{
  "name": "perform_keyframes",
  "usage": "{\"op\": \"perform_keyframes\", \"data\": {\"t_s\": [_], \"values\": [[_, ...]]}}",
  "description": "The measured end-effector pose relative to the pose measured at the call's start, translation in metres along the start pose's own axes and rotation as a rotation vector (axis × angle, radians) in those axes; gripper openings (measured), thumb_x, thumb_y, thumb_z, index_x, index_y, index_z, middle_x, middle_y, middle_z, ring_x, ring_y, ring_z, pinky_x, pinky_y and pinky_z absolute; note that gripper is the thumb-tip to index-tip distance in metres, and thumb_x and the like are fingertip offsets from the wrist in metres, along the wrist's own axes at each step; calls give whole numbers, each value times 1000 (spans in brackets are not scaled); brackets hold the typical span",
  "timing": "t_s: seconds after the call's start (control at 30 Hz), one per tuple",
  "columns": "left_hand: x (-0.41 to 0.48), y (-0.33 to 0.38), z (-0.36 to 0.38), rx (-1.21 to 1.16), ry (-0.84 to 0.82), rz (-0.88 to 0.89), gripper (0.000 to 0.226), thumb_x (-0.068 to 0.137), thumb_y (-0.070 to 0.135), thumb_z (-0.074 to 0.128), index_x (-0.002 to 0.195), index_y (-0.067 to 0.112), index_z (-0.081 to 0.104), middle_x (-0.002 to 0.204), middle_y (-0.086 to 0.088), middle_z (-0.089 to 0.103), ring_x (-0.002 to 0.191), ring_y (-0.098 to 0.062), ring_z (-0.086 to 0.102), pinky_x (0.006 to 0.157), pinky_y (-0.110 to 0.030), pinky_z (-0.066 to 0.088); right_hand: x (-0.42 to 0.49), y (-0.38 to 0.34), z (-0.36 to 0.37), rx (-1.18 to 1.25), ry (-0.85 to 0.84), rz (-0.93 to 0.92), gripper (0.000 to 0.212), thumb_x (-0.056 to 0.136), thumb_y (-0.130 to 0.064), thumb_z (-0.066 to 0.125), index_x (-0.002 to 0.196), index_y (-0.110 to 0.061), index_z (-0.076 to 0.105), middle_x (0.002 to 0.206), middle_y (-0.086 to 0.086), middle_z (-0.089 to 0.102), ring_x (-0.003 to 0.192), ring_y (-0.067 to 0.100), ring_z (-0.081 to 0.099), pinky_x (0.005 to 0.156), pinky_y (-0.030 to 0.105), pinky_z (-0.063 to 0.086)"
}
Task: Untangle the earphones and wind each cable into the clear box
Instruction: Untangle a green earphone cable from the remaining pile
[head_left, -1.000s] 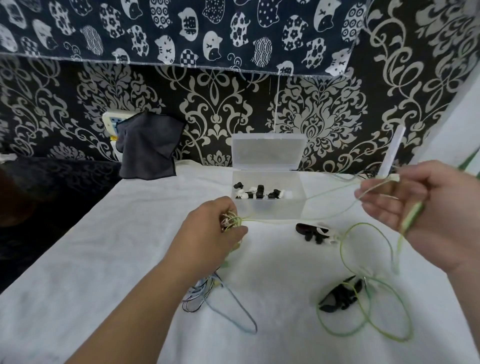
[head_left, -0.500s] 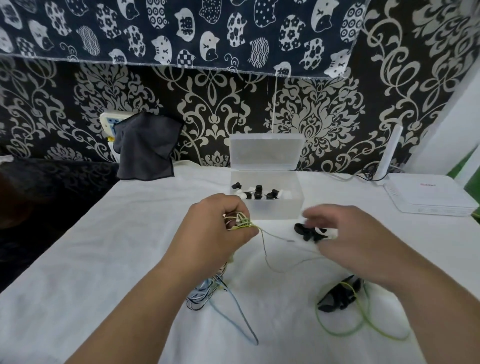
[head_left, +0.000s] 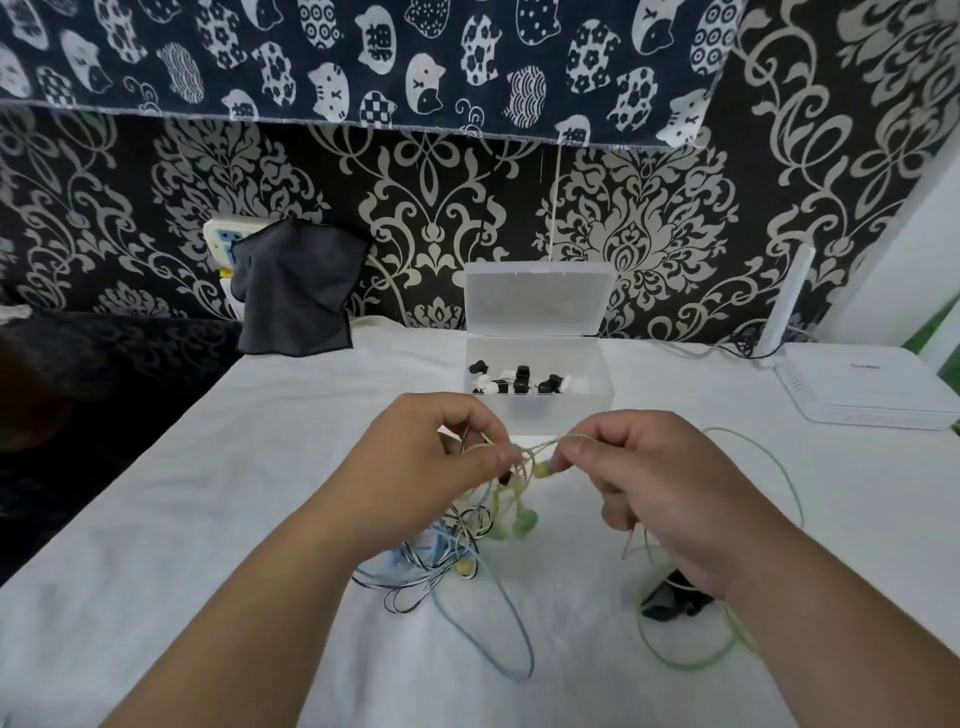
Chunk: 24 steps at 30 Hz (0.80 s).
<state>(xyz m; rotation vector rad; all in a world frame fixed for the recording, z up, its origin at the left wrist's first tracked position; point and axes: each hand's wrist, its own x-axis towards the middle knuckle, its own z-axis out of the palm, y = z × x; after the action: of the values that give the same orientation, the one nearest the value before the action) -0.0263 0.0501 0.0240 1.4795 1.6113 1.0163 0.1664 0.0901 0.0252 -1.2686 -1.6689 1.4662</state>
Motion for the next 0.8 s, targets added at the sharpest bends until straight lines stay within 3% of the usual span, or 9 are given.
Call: {"op": "perform_keyframes", "data": {"t_s": [0.07, 0.17, 0.3, 0.4, 0.47, 0.57, 0.63, 0.7, 0.8], "values": [[1, -2, -1, -8, 51, -2, 15, 88, 20, 72, 73, 24, 73, 71, -4, 68, 62, -11, 59, 65, -28, 51, 0, -1, -2, 41, 10, 9, 28, 97, -17, 59, 74, -11, 75, 57, -3, 28, 49, 14, 22, 54, 32, 23], [1, -1, -1, 24, 125, -12, 22, 91, 19, 68, 70, 25, 71, 66, 9, 62, 55, 0, 50, 54, -10, 39, 1, -1, -3, 52, 39, 26, 35, 95, -15, 59, 62, -9, 68, 53, -5, 32, 49, 15, 25, 54, 32, 25], [4, -5, 0, 130, 230, 17, 17, 90, 27, 67, 74, 33, 70, 102, 9, 57, 74, -3, 54, 64, -4, 36, 0, -3, -4, 45, 76, 10, 30, 80, -10, 58, 51, -9, 50, 56, 11, 32, 51, 22, 28, 58, 37, 26], [5, -5, -1, 170, 269, 52, 13, 90, 27, 67, 78, 31, 71, 115, 11, 54, 81, -7, 58, 64, -3, 34, 0, -3, -5, 48, 108, 8, 21, 62, -12, 51, 45, -11, 40, 57, 14, 41, 59, 25, 36, 62, 40, 30], [5, -5, -1, 213, 317, 56, 16, 92, 27, 65, 76, 32, 67, 121, 11, 54, 92, -14, 54, 71, -8, 33, 2, -2, -8, 95, 104, 12, 27, 65, -4, 47, 39, -13, 43, 60, 13, 54, 62, 26, 46, 64, 41, 34], [7, -8, -3, 287, 408, 35, 15, 95, 28, 60, 81, 28, 64, 121, 11, 54, 91, -12, 46, 79, -17, 32, 3, 0, -10, 184, 92, 0, 36, 69, 7, 40, 42, -11, 55, 68, 14, 65, 63, 25, 56, 63, 38, 39], [8, -8, -4, 271, 418, 32, 16, 97, 25, 56, 83, 23, 63, 108, 9, 63, 87, -8, 53, 71, -13, 36, 3, -2, -10, 267, 88, -8, 38, 70, 10, 36, 47, -7, 60, 71, 16, 69, 63, 25, 61, 62, 36, 43], [8, -6, -2, 164, 380, 7, 20, 99, 20, 52, 82, 18, 62, 84, 8, 70, 74, -10, 58, 63, -21, 44, 2, -5, -8, 355, 72, -18, 48, 74, 11, 33, 38, -13, 53, 82, 19, 73, 72, 28, 66, 67, 36, 51], [4, 0, 2, -3, 304, -32, 23, 102, 17, 46, 82, 15, 57, 74, 5, 73, 70, -36, 60, 63, -42, 49, 0, -7, -4, 423, 22, -33, 53, 78, 11, 32, 34, -14, 47, 102, 16, 75, 92, 32, 68, 83, 43, 53]]}}
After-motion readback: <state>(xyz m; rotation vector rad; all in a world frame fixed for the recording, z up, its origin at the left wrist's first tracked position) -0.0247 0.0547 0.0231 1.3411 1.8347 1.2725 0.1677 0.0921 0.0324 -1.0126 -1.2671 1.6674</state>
